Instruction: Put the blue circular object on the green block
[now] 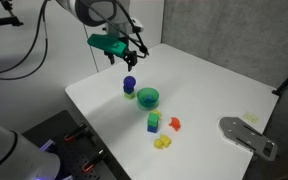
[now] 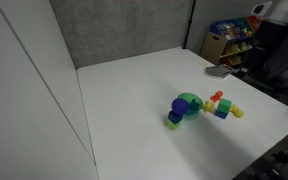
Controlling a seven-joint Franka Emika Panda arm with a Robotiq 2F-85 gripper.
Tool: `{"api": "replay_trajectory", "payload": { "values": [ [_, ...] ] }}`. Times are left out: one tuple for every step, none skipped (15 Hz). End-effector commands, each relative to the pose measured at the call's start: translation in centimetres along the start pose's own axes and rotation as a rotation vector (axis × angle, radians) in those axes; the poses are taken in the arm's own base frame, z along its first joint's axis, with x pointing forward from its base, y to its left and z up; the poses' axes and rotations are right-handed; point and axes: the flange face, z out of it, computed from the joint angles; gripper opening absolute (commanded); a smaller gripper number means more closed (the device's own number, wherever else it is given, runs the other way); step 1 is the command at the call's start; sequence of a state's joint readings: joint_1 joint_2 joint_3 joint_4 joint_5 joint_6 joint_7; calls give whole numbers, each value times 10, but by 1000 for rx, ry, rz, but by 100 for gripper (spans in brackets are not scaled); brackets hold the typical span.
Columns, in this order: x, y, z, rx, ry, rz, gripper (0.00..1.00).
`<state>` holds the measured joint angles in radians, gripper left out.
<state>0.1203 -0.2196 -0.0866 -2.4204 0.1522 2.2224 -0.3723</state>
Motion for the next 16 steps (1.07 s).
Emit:
{"api": "replay_trajectory", "payload": {
  "values": [
    [41,-9,27,-8,2,-39,100],
    [50,-13,37,-11,-4,-50,100],
    [59,-15,47,-13,-9,-61,100],
    [67,-18,55,-17,-15,-68,100],
    [75,-19,66,-20,-20,-75,100],
    [83,-20,77,-21,-27,-79,100],
    [90,-21,88,-26,-35,-80,100],
    [98,-21,99,-29,-41,-83,100],
    [104,-22,109,-26,-47,-87,100],
    [111,-23,121,-25,-56,-87,100],
    [116,-24,131,-24,-65,-90,100],
    [121,-26,141,-21,-73,-93,100],
    [126,-27,150,-25,-76,-92,100],
    [130,-29,160,-24,-83,-96,100],
    [134,-30,168,-25,-88,-97,100],
    [137,-32,176,-25,-96,-97,100]
  ]
}}
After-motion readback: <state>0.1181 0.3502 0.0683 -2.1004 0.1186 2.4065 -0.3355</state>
